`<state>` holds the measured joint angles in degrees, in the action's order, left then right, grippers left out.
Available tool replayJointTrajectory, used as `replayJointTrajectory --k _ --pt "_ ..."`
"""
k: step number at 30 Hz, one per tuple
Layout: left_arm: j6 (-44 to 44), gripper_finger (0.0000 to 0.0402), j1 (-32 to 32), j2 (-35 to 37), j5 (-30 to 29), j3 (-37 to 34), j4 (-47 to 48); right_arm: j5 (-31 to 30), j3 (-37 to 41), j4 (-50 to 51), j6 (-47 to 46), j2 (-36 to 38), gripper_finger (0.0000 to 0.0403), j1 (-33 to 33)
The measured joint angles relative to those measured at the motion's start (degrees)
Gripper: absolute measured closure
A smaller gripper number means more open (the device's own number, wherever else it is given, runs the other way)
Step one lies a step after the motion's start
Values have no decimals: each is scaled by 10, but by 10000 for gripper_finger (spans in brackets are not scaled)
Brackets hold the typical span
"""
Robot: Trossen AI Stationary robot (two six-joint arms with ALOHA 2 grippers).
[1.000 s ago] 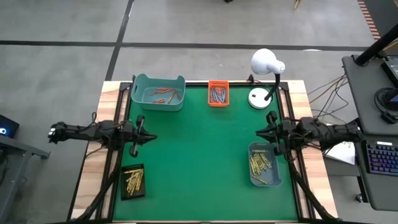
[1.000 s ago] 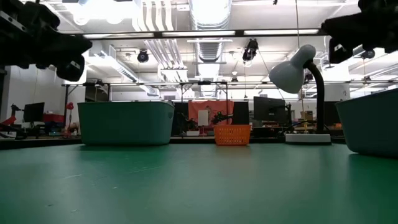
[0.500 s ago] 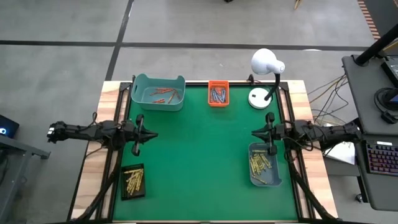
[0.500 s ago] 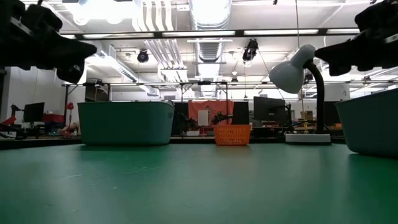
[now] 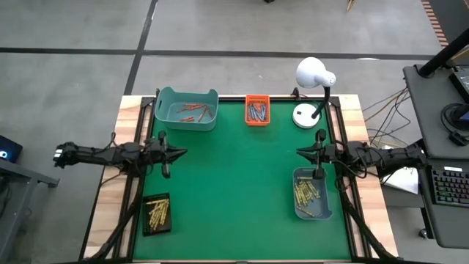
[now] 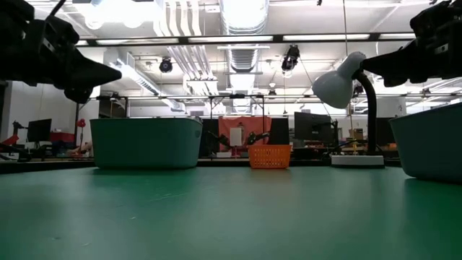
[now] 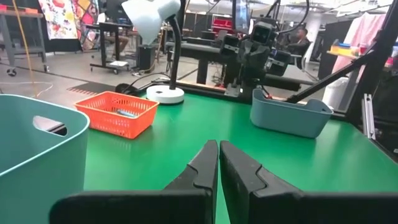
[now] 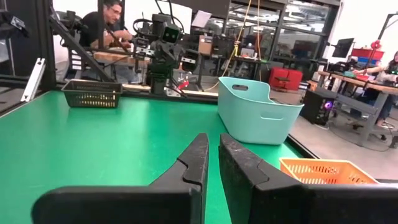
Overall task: Sort crayons
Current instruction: Return to Home Position
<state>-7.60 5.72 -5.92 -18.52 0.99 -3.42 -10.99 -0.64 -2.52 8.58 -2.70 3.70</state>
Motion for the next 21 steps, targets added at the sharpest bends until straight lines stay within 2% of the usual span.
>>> replayJointTrajectory --k 21 --pt "0 402 0 -25 0 1 0 0 0 1 0 0 374 0"
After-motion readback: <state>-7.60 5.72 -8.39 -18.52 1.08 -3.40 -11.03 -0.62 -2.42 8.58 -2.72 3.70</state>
